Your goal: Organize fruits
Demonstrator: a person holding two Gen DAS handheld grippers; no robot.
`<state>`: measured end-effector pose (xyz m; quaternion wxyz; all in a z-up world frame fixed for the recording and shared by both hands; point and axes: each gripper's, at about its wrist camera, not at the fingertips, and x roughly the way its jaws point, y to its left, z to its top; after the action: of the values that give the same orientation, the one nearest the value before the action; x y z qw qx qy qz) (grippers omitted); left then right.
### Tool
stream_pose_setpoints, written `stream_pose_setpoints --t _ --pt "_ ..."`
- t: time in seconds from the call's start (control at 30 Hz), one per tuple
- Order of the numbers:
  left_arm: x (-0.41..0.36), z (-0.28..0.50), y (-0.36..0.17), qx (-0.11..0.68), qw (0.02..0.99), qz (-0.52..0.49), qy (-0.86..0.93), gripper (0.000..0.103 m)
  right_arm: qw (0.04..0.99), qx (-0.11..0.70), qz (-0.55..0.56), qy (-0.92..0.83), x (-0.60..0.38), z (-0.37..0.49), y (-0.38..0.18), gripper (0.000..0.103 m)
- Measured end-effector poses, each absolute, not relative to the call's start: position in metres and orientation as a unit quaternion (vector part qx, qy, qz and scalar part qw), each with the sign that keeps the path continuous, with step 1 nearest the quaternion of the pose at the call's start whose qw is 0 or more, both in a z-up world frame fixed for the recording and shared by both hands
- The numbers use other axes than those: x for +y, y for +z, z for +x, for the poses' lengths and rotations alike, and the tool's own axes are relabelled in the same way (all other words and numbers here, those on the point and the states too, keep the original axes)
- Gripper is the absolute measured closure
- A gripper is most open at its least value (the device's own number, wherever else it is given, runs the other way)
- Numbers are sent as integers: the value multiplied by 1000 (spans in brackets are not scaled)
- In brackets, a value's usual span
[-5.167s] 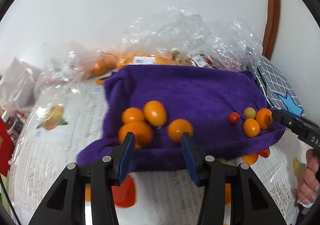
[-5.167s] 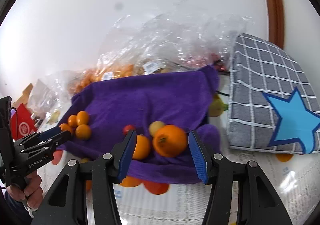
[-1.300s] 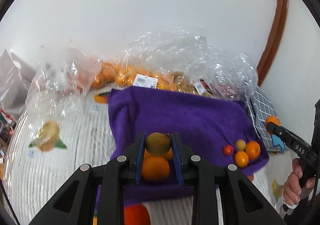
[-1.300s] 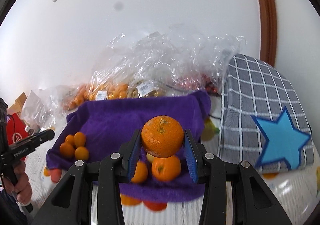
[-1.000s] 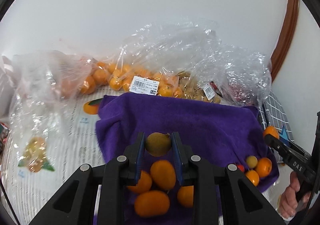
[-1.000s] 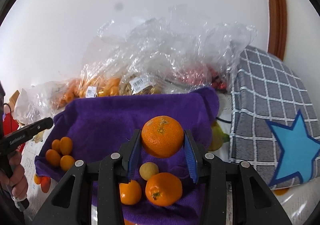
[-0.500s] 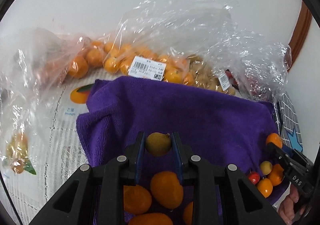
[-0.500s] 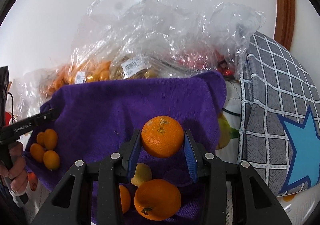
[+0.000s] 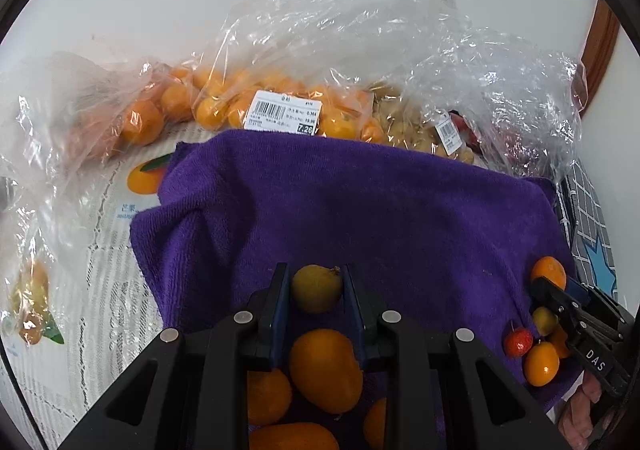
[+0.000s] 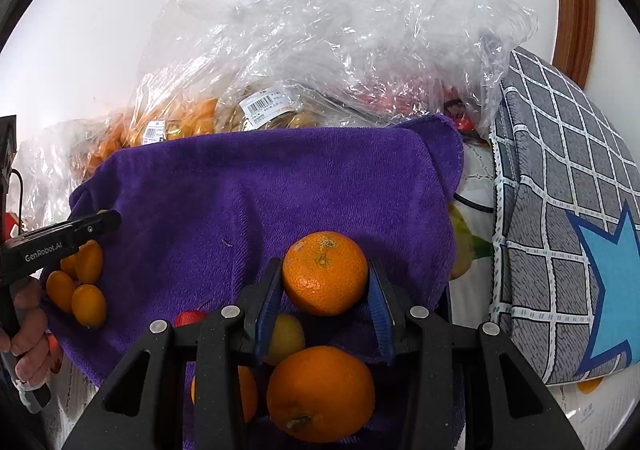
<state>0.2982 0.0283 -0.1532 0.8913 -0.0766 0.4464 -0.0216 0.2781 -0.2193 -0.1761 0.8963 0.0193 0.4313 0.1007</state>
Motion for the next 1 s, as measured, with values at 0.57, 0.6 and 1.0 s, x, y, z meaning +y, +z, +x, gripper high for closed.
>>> stream_pose_setpoints --t 0.57,0.6,1.0 --pt "9 264 -107 413 910 -27 -2 58 917 386 24 97 -223 247 -136 58" --pt "9 259 -104 411 911 -27 -2 57 918 386 19 94 -221 244 -131 58" --pt "8 163 -84 402 915 -31 -4 44 922 385 17 46 -221 150 -79 55"
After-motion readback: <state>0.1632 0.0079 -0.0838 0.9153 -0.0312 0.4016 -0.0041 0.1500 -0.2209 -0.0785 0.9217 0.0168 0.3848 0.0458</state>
